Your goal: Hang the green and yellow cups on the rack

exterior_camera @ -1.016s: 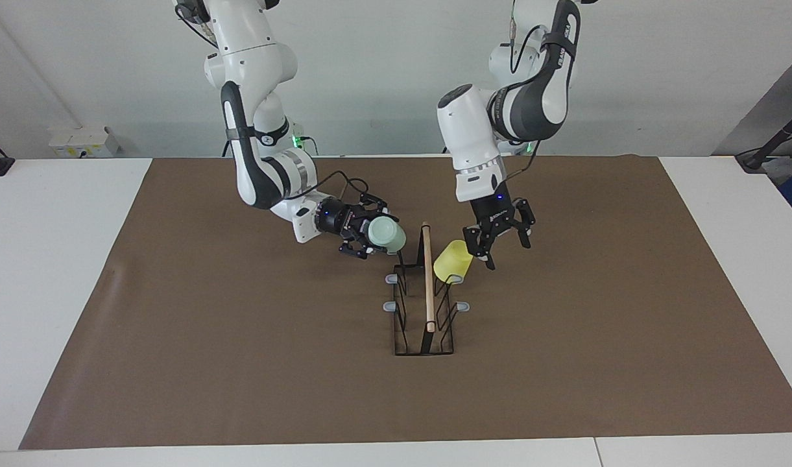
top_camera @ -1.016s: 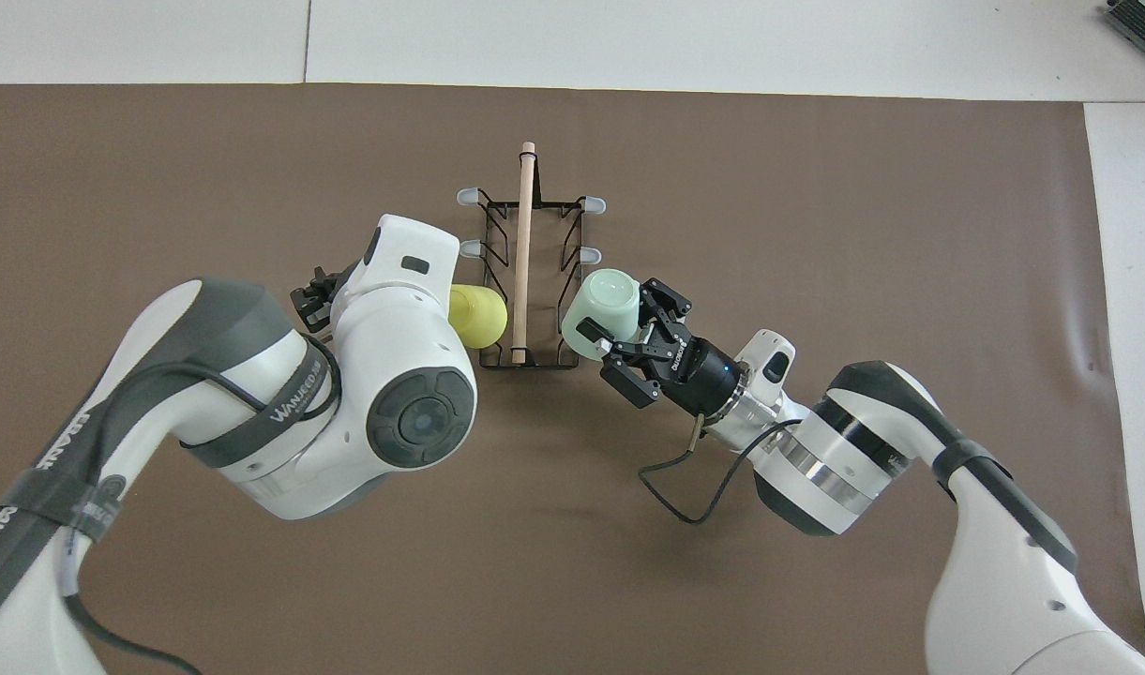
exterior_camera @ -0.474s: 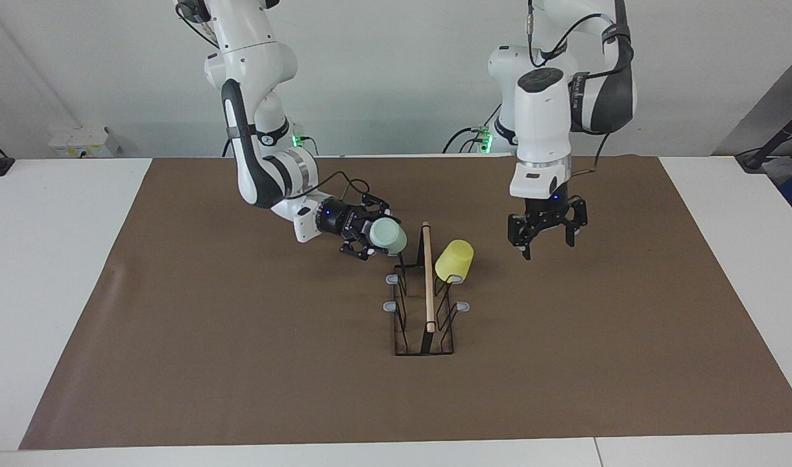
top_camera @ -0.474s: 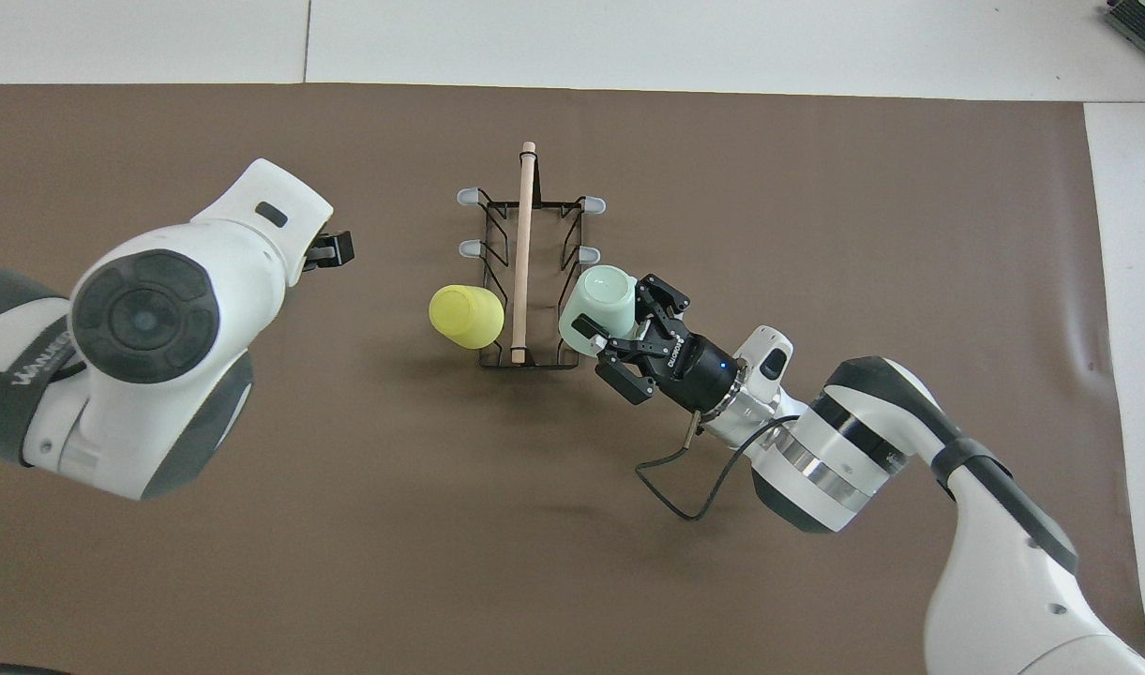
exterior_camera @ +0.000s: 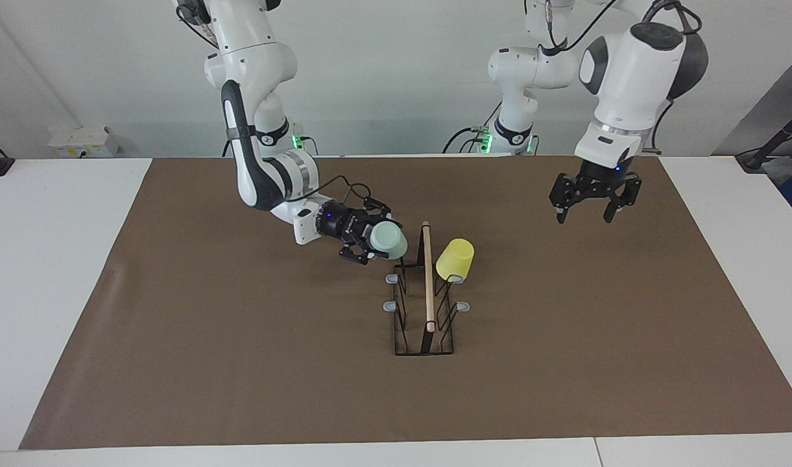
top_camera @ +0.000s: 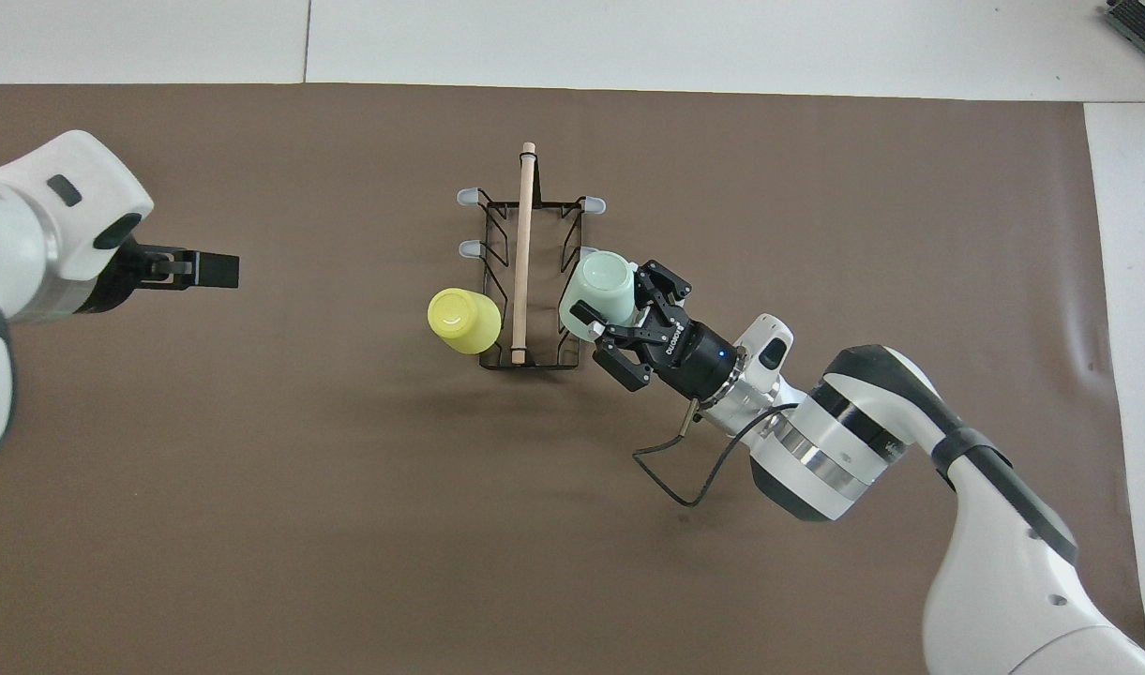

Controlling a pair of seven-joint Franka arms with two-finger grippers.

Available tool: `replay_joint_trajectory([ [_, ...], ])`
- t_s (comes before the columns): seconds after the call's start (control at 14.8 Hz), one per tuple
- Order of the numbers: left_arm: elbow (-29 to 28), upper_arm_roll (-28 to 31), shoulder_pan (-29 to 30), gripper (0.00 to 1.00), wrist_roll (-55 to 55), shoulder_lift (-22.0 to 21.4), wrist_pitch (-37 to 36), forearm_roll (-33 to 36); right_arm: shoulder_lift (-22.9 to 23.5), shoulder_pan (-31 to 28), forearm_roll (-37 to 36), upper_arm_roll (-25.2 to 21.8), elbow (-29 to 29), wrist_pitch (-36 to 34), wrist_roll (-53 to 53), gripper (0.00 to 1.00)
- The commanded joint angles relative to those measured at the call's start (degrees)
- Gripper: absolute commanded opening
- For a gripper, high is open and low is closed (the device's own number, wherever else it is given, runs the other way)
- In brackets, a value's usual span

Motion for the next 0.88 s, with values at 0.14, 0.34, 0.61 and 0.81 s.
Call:
replay_joint_trajectory([
  [0.14,10.7,-0.4,2.8,1.00,5.1,2.1,-12.6,-2.0,2.9,0.5,1.7,0.4,1.0,1.3,-3.2,0.00],
  [0.34,18.4,-0.3,3.9,1.00,7.8,5.2,-21.5,-1.8,3.1,1.3,1.3,0.3,1.0,3.2,-3.2,0.00],
  [0.61,16.1,-0.4,7.1,1.00,16.4,2.6,-28.0,-2.0,3.4,1.3,1.1,0.4,0.7,6.3,-3.2,1.00],
  [0.81,13.9,-0.7,6.3,1.00,12.9,1.5,-28.2,-1.1,3.2,0.8,0.5,0.3,0.8,4.0,-3.1,1.00],
])
